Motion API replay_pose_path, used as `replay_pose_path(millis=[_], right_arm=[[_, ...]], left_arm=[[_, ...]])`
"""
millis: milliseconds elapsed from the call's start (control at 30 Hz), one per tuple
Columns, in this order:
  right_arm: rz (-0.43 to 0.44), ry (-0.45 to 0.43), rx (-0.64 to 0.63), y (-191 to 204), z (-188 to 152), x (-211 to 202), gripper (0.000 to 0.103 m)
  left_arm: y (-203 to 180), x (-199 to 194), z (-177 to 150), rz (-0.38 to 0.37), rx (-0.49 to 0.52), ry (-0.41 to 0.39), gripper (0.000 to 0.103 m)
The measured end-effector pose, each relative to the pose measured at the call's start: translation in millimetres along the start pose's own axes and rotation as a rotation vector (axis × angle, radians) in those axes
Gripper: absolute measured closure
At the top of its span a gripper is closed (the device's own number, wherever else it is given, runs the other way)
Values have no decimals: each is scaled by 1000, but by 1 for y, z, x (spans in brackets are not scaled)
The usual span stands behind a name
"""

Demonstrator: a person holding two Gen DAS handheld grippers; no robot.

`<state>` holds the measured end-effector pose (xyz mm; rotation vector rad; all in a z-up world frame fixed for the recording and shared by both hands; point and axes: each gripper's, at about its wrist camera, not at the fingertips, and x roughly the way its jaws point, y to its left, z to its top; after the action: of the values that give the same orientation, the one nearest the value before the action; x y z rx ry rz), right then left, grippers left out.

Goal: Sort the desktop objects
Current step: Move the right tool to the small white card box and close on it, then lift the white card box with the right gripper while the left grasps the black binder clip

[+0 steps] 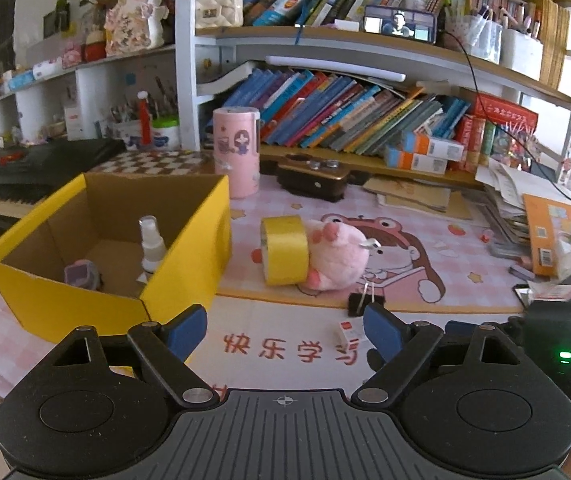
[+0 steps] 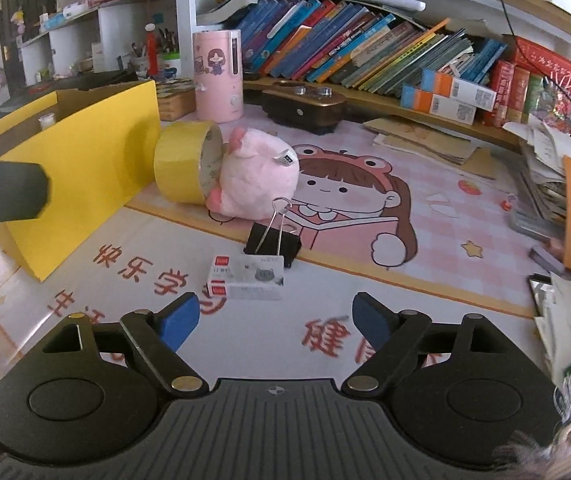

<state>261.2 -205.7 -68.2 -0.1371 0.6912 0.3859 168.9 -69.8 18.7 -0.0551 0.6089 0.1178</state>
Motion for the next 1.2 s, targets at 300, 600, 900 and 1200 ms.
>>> replay_pose_path(millis=[300,600,900,1200], right_arm=[[-1,15,4,7,8,35,19],[28,19,-15,18,10,57,52],[-6,26,-5,-28,8,17,52],[-113,43,36,-81,-5,-30,52]], left_arm=[[6,-5,4,55,5,0,15],[12,-6,5,85,5,21,15],[-7,18,9,-20,25,44,15],[-57,91,-2,-136,117,120,31]])
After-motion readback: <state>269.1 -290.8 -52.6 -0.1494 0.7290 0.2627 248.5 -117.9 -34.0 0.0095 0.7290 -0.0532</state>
